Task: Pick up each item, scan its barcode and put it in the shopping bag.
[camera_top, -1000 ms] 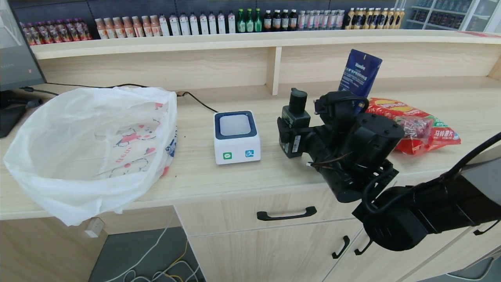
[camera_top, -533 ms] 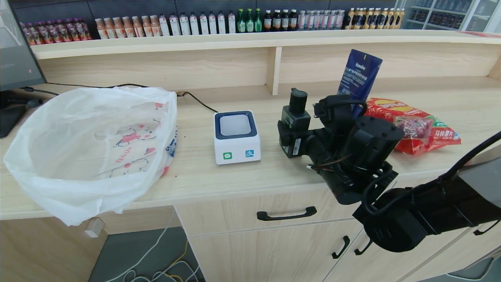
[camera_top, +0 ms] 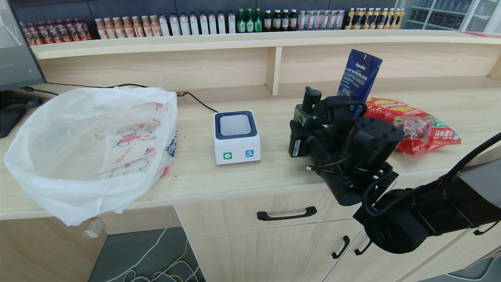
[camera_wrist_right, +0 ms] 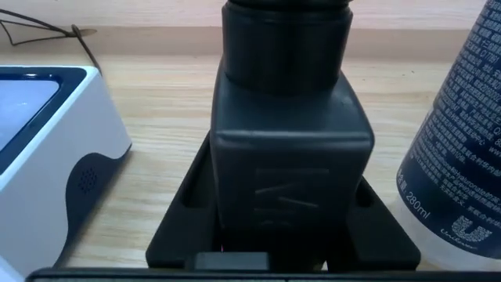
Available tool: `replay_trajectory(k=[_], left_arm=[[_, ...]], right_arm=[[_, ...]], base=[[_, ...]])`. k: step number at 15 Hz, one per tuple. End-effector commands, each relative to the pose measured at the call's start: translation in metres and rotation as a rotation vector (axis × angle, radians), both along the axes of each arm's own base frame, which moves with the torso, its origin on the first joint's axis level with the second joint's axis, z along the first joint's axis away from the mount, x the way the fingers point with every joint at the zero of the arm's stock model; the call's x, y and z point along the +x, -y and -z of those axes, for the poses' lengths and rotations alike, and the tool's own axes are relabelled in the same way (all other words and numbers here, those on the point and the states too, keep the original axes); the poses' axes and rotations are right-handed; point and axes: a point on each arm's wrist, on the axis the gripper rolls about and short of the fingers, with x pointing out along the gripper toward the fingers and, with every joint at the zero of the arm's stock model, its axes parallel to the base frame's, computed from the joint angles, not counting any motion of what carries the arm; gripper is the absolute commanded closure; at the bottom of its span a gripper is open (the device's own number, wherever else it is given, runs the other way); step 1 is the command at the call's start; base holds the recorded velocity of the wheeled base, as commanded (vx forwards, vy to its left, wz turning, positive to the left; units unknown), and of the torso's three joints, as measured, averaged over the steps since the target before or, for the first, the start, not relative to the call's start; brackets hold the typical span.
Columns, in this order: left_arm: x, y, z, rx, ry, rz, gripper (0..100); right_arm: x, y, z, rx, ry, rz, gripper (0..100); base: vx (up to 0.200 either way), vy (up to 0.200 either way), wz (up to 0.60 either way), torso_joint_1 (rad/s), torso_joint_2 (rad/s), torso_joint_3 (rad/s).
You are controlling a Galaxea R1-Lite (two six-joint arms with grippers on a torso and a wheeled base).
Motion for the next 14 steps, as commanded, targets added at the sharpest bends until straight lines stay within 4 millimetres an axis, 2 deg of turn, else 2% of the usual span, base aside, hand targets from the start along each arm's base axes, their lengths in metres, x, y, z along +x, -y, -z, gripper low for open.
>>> replay_trajectory(k=[1, 4, 8, 9, 10, 11, 14], left_arm=[[0.0, 0.0, 0.0, -0.001, 0.0, 0.0, 0], [0.0, 0.0, 0.0, -0.001, 0.0, 0.0, 0], [0.0, 0.0, 0.0, -0.001, 0.0, 0.0, 0], [0.0, 0.0, 0.0, -0.001, 0.0, 0.0, 0], [0.0, 0.0, 0.0, -0.001, 0.0, 0.0, 0], [0.0, 0.0, 0.0, -0.001, 0.0, 0.0, 0], [0.0, 0.0, 0.0, -0.001, 0.0, 0.0, 0]], right_arm=[[-0.004, 0.0, -0.006, 0.013, 0.02, -0.007, 100], [-0.012, -0.006, -0.007, 0.014, 0.018, -0.035, 100], [-0.037, 0.001, -0.021, 0.028, 0.037, -0.066, 100], [-0.054, 0.005, -0.025, 0.026, 0.036, -0.09, 100], [-0.062, 0.007, -0.026, 0.025, 0.033, -0.099, 100], [-0.084, 0.016, -0.03, 0.023, 0.031, -0.123, 100], [-0.119, 0.043, -0.032, 0.018, 0.027, -0.146, 100]], base=[[0.0, 0.0, 0.0, 0.0, 0.0, 0.0], [0.0, 0.0, 0.0, 0.0, 0.0, 0.0], [0.0, 0.0, 0.0, 0.0, 0.0, 0.0], [0.0, 0.0, 0.0, 0.0, 0.0, 0.0], [0.0, 0.0, 0.0, 0.0, 0.0, 0.0], [0.0, 0.0, 0.0, 0.0, 0.0, 0.0], [0.0, 0.0, 0.0, 0.0, 0.0, 0.0]])
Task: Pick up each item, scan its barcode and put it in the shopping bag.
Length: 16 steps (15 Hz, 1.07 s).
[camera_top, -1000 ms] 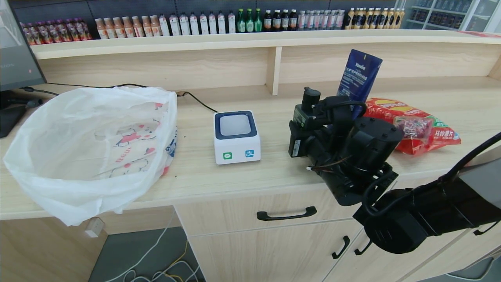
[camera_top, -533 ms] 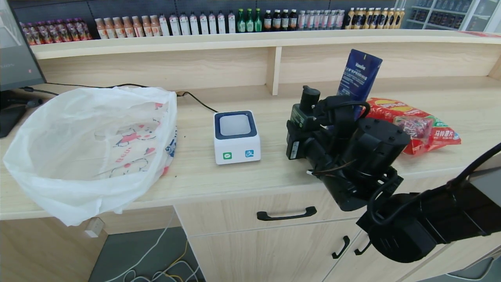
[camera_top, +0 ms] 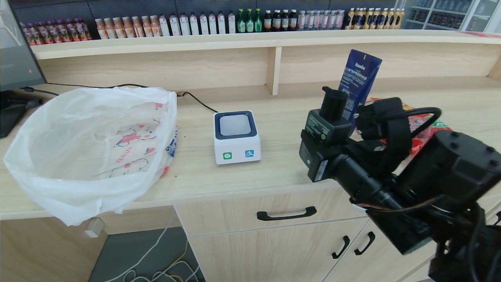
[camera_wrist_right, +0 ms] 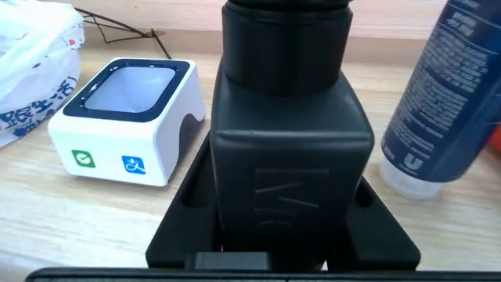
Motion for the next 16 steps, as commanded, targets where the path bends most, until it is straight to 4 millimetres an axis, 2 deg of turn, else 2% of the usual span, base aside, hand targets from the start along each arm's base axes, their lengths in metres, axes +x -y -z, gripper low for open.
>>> replay_trajectory(k=[1, 5, 11, 16], left_arm=[[0.0, 0.0, 0.0, 0.0, 0.0, 0.0, 0], [0.0, 0.0, 0.0, 0.0, 0.0, 0.0, 0], [0.0, 0.0, 0.0, 0.0, 0.0, 0.0, 0], [0.0, 0.0, 0.0, 0.0, 0.0, 0.0, 0]], right_arm=[[-0.036, 0.033, -0.012, 0.028, 0.028, -0.01, 100], [-0.073, 0.072, 0.008, -0.01, -0.01, -0.007, 100], [-0.074, 0.072, -0.013, 0.066, 0.051, -0.033, 100], [-0.087, 0.077, -0.002, 0.127, 0.005, -0.317, 100]], base=[[0.0, 0.0, 0.0, 0.0, 0.0, 0.0], [0.0, 0.0, 0.0, 0.0, 0.0, 0.0], [0.0, 0.0, 0.0, 0.0, 0.0, 0.0], [0.0, 0.0, 0.0, 0.0, 0.0, 0.0]])
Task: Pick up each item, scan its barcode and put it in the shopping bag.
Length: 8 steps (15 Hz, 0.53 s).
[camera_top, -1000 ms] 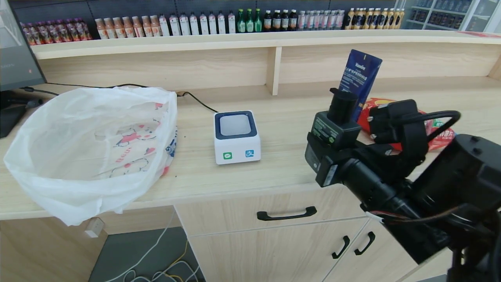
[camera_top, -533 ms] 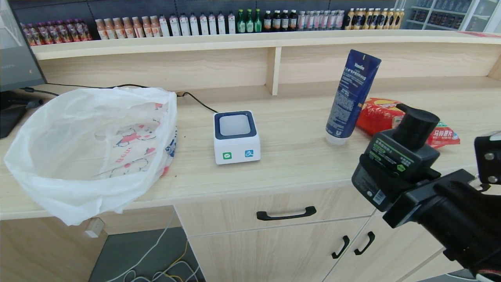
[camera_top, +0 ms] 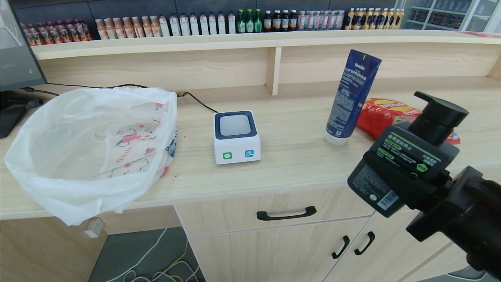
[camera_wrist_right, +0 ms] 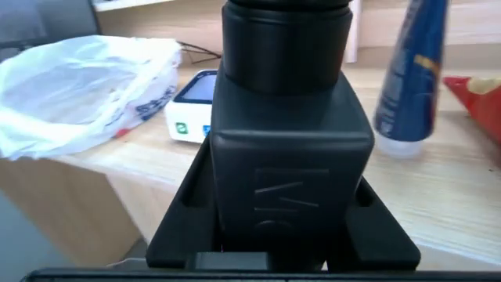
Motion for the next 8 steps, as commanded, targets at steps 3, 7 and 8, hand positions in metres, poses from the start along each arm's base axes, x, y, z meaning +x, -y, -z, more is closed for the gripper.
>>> replay_trajectory(k=[3, 7, 8], left_arm=[[0.0, 0.0, 0.0, 0.0, 0.0, 0.0, 0], [0.0, 0.0, 0.0, 0.0, 0.0, 0.0, 0], [0.0, 0.0, 0.0, 0.0, 0.0, 0.0, 0]], right_arm=[[-0.006, -0.001, -0.002, 0.009, 0.015, -0.234, 100], [-0.002, -0.01, 0.0, 0.066, -0.067, -0.36, 100], [-0.001, -0.011, -0.002, 0.091, -0.085, -0.371, 100]], base=[[0.0, 0.0, 0.0, 0.0, 0.0, 0.0], [0.0, 0.0, 0.0, 0.0, 0.0, 0.0], [0.0, 0.0, 0.0, 0.0, 0.0, 0.0]])
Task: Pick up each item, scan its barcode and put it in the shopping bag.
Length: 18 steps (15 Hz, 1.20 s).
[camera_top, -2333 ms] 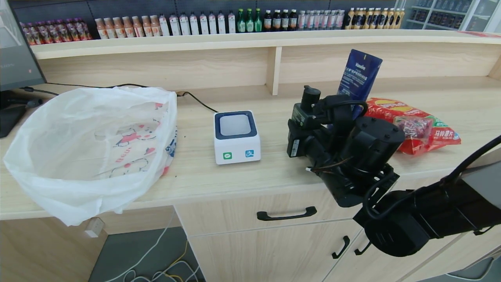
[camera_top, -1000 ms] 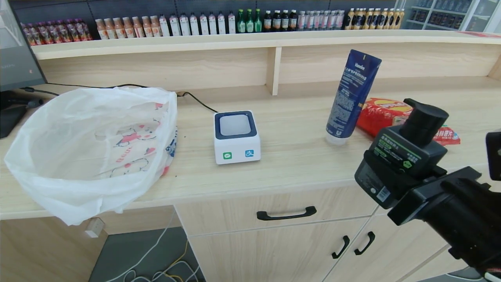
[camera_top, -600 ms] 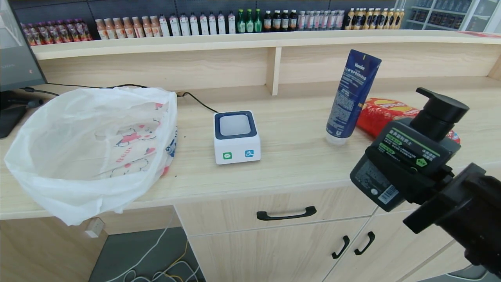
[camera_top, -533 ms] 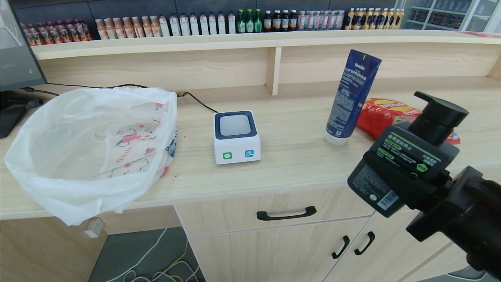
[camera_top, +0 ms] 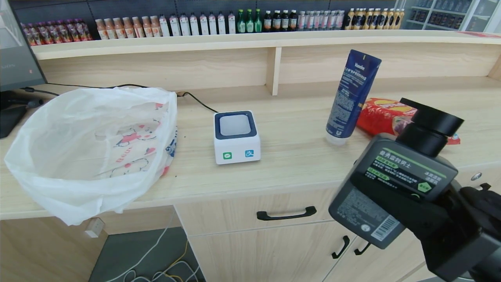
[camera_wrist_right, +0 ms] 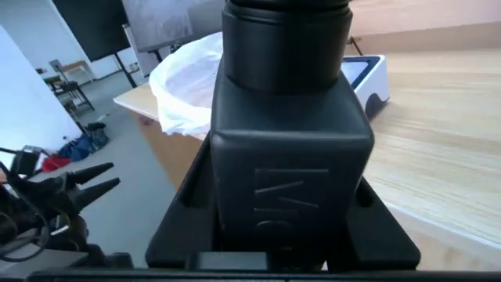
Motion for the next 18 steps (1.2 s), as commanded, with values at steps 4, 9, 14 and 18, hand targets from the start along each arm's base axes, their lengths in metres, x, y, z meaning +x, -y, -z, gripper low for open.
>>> replay_trajectory(k=[4, 9, 14, 18], left_arm=[[0.0, 0.0, 0.0, 0.0, 0.0, 0.0, 0], [0.0, 0.0, 0.0, 0.0, 0.0, 0.001, 0], [0.0, 0.0, 0.0, 0.0, 0.0, 0.0, 0], [0.0, 0.0, 0.0, 0.0, 0.0, 0.0, 0]], right_arm=[[0.009, -0.021, -0.008, 0.054, -0.067, -0.141, 100], [0.015, -0.05, -0.013, 0.056, -0.064, -0.221, 100], [0.004, -0.071, -0.005, 0.027, -0.097, -0.313, 100], [0.013, -0.087, -0.01, 0.084, -0.127, -0.338, 100]], base=[[0.0, 0.0, 0.0, 0.0, 0.0, 0.0], [0.0, 0.0, 0.0, 0.0, 0.0, 0.0], [0.0, 0.0, 0.0, 0.0, 0.0, 0.0], [0.0, 0.0, 0.0, 0.0, 0.0, 0.0]])
